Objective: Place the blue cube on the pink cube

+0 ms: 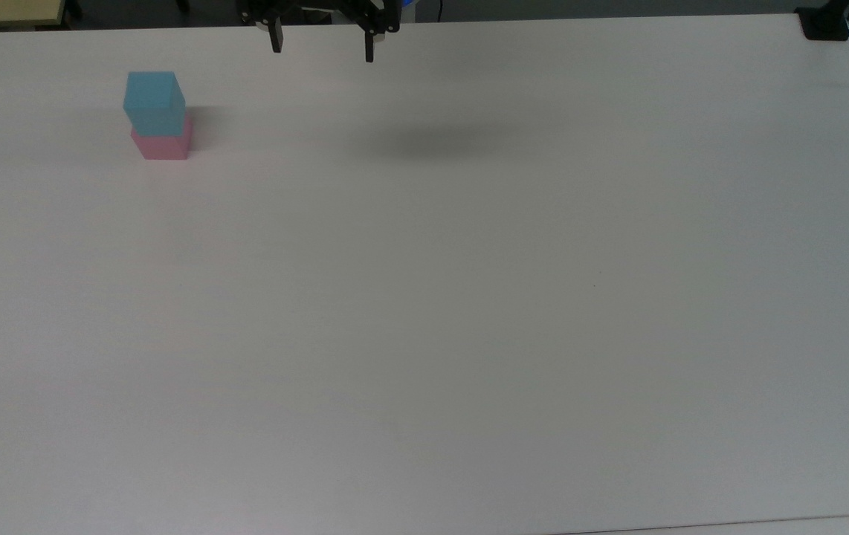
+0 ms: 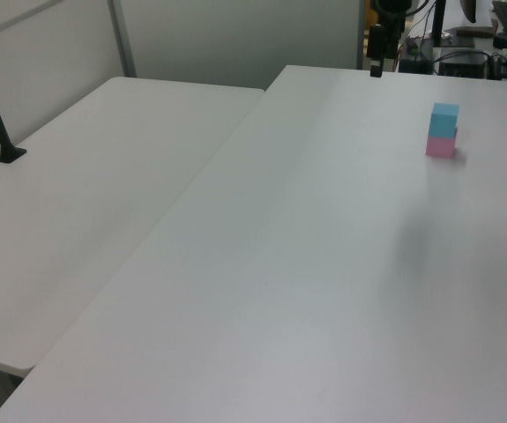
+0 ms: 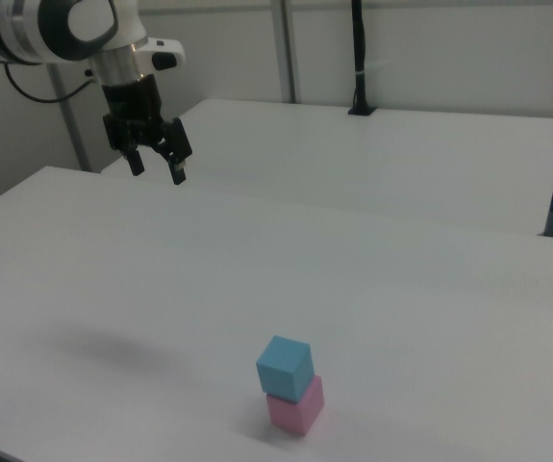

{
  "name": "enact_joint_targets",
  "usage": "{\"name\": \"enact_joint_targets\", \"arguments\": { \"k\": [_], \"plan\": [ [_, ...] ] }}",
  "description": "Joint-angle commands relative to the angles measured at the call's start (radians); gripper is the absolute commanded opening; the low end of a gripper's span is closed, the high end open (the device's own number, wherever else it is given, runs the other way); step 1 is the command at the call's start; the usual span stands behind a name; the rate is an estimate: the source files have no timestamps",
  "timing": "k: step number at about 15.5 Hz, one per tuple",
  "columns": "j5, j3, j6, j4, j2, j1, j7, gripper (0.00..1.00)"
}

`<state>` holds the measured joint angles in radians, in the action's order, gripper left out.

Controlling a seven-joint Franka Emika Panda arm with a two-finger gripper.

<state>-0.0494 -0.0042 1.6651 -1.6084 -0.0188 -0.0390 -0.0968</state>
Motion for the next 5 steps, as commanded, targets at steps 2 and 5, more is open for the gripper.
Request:
{"name": "enact_joint_targets", "arguments": {
  "k": [2,5],
  "plan": [
    [0.0,-0.023,-0.034,0.016,0.002,-0.009,0.0,1.0],
    [0.008,-0.025,-0.033,0.021,0.003,-0.004,0.0,1.0]
  ]
}}
